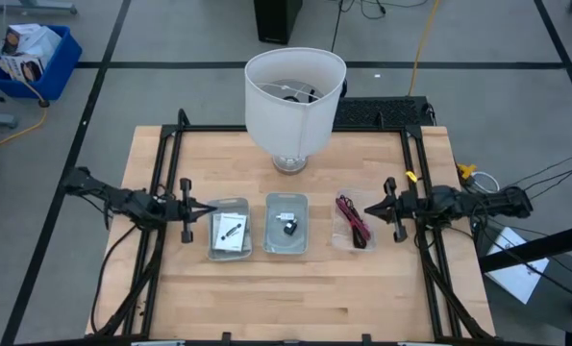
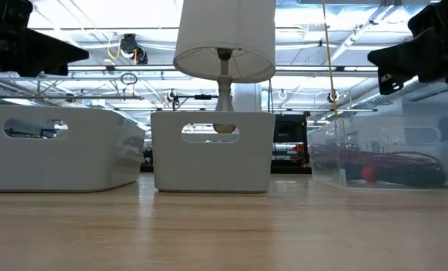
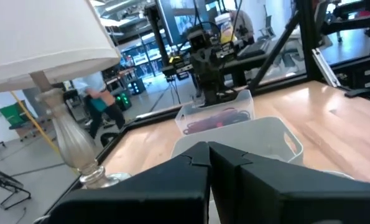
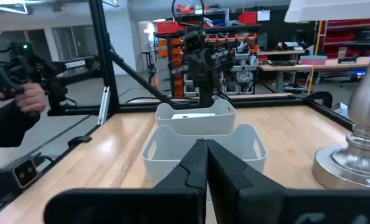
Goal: Pick and place items into bin
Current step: Return to Home Position
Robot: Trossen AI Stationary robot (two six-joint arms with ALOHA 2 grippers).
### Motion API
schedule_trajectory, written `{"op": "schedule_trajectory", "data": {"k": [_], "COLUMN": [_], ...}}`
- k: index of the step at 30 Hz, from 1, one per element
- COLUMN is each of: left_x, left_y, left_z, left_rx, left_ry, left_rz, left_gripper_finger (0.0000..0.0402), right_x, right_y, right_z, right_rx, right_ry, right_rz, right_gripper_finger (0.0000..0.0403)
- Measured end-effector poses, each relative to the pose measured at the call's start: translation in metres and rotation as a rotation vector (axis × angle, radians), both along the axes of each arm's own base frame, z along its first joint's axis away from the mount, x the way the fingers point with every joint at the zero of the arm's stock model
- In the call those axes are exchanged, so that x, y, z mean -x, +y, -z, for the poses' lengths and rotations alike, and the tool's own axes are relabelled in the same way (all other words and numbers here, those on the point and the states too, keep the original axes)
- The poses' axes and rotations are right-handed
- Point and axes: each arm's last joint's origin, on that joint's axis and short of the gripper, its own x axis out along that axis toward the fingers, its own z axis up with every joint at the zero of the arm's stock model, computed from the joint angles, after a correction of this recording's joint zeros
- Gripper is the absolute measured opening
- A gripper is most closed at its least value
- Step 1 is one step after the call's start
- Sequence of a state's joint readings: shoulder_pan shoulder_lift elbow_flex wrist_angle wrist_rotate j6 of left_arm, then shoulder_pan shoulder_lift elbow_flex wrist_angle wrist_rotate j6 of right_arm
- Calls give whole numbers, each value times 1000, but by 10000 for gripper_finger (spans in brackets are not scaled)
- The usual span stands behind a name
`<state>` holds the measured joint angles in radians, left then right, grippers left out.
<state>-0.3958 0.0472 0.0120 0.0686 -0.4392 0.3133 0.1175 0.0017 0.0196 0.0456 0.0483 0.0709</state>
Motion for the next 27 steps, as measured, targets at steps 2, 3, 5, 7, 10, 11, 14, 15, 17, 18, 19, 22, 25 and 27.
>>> {"op": "schedule_trajectory", "data": {"k": [2,3,5,7,10,11,14,15,17,18,19,22,25,27], "left_x": [0,0,0,0,0,0,0,0,0,0,0,0,0,0], "left_y": [0,0,-1,-1,-1,-1,-1,-1,-1,-1,-1,0,2,2], "left_z": [0,0,0,0,0,0,0,0,0,0,0,0,0,0], "left_rx": [-3,-7,-20,-27,-25,-21,-10,-9,-1,2,3,3,6,5], "left_ry": [0,-1,2,2,3,3,3,3,4,4,4,5,5,4], "left_rz": [10,17,21,24,25,26,28,28,29,29,28,-9,-66,-82], "left_gripper_finger": [0,0,0,0,0,0,0,1,1,1,1,2,7,15], "right_x": [0,0,0,0,0,0,0,0,0,0,0,0,0,0], "right_y": [-1,-1,-1,-1,-1,-1,-1,-1,-3,-4,-5,-6,-6,-6], "right_z": [0,-1,-2,-3,-3,-3,-3,-3,-3,-3,-3,-3,-3,-4], "right_rx": [-5,-4,3,6,12,16,27,26,11,6,1,-1,-1,-2], "right_ry": [-4,-14,-26,-30,-30,-31,-35,-34,-33,-33,-32,-32,-33,-44], "right_rz": [5,7,7,8,10,13,19,26,53,61,68,82,85,84], "right_gripper_finger": [0,0,0,0,0,0,0,0,0,0,0,0,0,0]}}
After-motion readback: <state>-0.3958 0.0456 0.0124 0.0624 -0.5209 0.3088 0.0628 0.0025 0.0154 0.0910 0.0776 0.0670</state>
